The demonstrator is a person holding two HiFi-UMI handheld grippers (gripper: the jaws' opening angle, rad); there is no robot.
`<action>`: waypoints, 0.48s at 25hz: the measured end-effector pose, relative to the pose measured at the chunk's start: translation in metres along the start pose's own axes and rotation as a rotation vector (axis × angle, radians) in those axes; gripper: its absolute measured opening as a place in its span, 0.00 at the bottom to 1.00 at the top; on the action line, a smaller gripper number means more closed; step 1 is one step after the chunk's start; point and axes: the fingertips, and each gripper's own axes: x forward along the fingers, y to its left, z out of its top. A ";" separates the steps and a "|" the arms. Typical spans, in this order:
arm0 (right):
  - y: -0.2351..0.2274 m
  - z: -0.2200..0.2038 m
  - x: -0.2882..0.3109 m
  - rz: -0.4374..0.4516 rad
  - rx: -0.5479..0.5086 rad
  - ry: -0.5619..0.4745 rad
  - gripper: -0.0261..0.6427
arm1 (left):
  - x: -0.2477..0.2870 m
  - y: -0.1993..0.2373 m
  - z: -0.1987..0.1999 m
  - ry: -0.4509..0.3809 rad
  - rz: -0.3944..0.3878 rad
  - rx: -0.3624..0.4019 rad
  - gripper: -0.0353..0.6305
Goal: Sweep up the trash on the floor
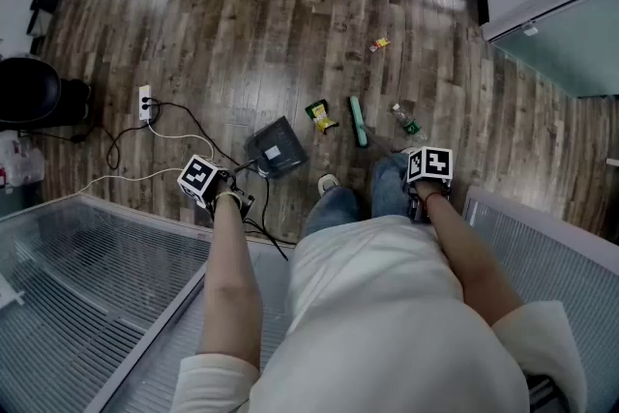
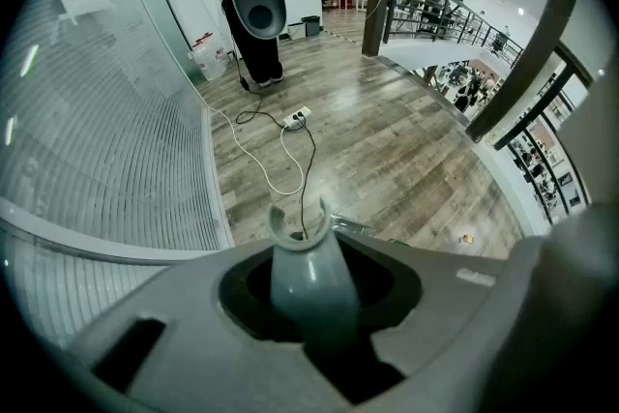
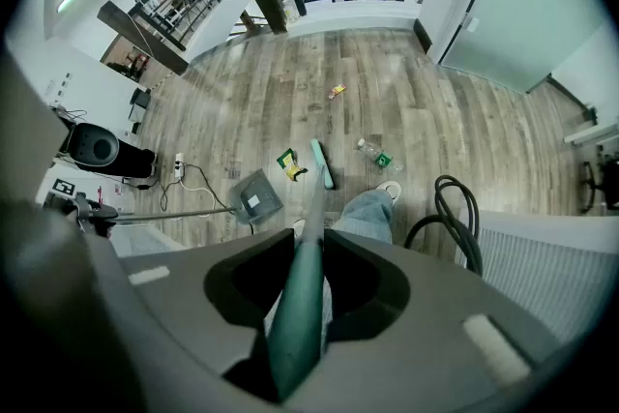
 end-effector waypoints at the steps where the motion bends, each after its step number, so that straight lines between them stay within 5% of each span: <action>1: 0.000 0.000 0.000 0.000 -0.001 0.000 0.19 | 0.002 0.003 -0.001 0.004 0.012 0.003 0.18; 12: -0.001 -0.001 0.000 -0.001 -0.009 0.004 0.19 | 0.007 0.011 0.003 -0.016 0.035 0.012 0.18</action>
